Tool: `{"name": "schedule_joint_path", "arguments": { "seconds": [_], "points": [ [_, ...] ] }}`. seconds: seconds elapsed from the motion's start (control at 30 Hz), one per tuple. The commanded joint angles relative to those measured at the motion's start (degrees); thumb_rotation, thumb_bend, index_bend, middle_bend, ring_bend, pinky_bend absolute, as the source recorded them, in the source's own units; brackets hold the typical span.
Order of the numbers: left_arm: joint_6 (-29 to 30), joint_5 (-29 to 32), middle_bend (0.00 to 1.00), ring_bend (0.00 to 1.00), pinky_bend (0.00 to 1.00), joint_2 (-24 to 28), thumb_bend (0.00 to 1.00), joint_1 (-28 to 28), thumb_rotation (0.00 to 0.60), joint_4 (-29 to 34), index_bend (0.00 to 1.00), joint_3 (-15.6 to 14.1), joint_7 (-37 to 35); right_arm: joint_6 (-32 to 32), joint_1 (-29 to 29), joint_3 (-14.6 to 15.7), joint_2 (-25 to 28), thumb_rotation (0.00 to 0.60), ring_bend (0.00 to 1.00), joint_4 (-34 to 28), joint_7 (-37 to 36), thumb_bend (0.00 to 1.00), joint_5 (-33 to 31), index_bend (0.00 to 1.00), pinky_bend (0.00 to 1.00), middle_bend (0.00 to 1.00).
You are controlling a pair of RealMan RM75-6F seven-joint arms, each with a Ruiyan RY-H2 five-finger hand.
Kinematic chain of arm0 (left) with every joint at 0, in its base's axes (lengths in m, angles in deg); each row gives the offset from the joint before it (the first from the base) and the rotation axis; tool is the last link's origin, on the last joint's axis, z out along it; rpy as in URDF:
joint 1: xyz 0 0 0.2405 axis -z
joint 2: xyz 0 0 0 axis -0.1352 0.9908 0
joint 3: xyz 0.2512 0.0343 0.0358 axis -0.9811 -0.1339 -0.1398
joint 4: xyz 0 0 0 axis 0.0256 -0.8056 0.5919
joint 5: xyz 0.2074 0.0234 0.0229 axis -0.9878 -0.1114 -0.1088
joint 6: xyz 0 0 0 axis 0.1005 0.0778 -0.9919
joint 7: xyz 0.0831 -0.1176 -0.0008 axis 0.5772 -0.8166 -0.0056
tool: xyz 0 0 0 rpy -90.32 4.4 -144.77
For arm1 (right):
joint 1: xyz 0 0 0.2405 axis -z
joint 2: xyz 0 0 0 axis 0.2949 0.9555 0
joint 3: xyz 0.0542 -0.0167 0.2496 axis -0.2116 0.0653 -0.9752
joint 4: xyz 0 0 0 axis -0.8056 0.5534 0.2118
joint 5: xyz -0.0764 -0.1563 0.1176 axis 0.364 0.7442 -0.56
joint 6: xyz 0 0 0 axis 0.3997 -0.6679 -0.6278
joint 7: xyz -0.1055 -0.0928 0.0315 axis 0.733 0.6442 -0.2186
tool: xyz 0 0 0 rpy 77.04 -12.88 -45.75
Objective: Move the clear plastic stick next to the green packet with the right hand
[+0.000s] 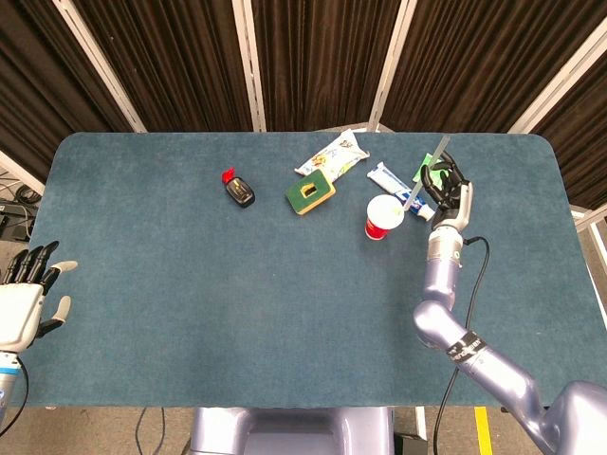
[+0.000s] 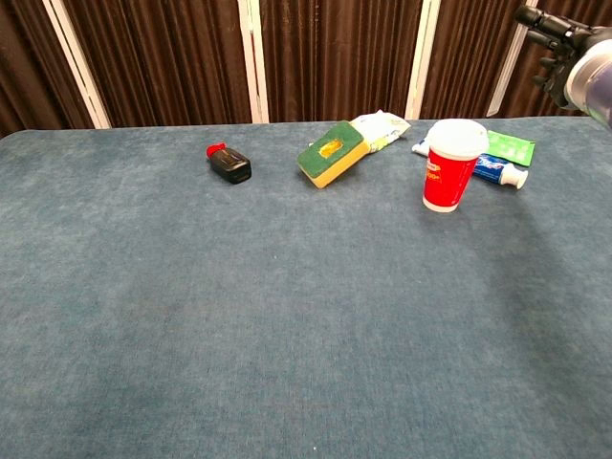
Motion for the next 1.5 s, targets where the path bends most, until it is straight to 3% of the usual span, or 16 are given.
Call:
{"name": "schedule_joint_path", "arguments": {
  "seconds": [0.03, 0.7, 1.3, 1.5],
  "points": [
    [0.19, 0.09, 0.00, 0.00, 0.00, -0.17, 0.54, -0.05, 0.600, -0.01, 0.26, 0.07, 0.31, -0.32, -1.03, -0.05, -1.52, 0.600, 0.00, 2.92, -1.32, 0.30, 1.36, 0.62, 0.00, 0.19],
    [0.74, 0.97, 0.00, 0.00, 0.00, -0.94, 0.57, -0.19, 0.600, 0.17, 0.27, 0.53, 2.07, 3.28, -3.92, -0.75, -5.61, 0.600, 0.00, 12.44, -5.74, 0.30, 4.01, 0.62, 0.00, 0.19],
    [1.02, 1.05, 0.00, 0.00, 0.00, -1.22, 0.57, -0.29, 0.600, 0.11, 0.27, 0.63, 2.56, 4.71, -4.04, -1.15, -6.79, 0.600, 0.00, 14.44, -6.19, 0.29, 4.40, 0.62, 0.00, 0.19],
    [0.98, 0.97, 0.00, 0.00, 0.00, -1.16, 0.58, -0.28, 0.600, 0.07, 0.27, 0.61, 2.43, 4.93, -3.77, -0.81, -7.15, 0.600, 0.00, 14.04, -5.98, 0.23, 4.58, 0.62, 0.00, 0.19]
  ]
}}
